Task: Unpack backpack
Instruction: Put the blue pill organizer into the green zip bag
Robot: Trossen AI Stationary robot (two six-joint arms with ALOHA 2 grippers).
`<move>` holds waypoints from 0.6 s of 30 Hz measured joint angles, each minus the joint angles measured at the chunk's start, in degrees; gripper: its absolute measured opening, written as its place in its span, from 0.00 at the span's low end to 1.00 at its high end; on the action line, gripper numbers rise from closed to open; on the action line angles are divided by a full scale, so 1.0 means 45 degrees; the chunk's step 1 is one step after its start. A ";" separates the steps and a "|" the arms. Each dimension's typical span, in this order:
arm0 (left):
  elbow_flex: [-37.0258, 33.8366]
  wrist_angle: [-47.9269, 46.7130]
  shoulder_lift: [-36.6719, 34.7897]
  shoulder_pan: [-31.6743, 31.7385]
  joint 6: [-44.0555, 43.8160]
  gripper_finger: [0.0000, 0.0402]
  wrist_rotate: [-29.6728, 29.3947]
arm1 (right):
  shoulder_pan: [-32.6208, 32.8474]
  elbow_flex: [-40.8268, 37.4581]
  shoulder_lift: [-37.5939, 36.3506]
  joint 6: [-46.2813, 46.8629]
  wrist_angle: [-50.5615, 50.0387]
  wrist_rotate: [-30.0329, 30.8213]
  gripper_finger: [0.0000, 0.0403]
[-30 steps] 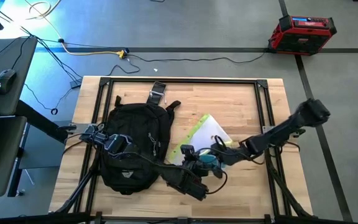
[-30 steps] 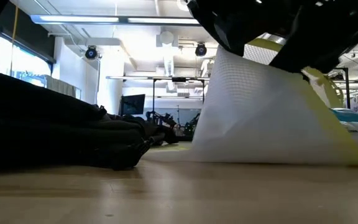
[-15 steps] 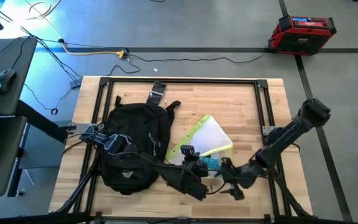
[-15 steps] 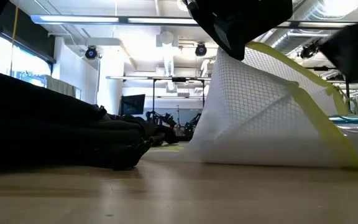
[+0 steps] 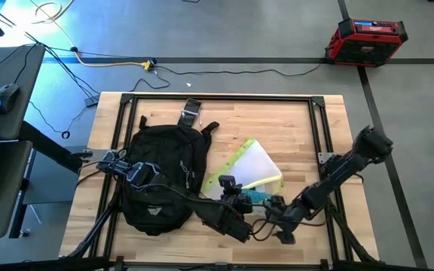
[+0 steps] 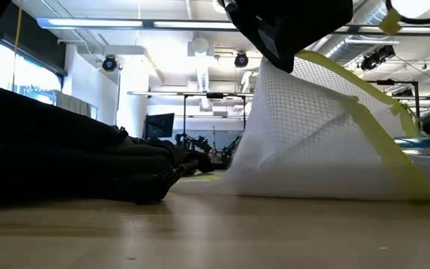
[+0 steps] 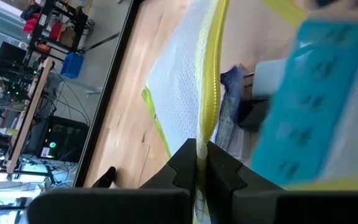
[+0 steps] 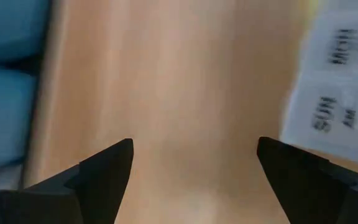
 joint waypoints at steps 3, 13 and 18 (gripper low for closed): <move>0.0000 0.0005 0.0000 0.0005 0.0368 0.00 0.0288 | -0.0030 0.0347 -0.0002 0.0526 -0.1375 0.4167 0.82; 0.0000 0.0131 0.0000 -0.0019 0.0645 0.00 0.0562 | -0.1262 0.1136 -0.0160 0.0259 -0.1956 0.7180 0.82; 0.0000 0.0151 0.0000 -0.0015 0.0644 0.00 0.0662 | -0.1393 0.1137 -0.0160 0.1451 -0.2628 0.8770 0.82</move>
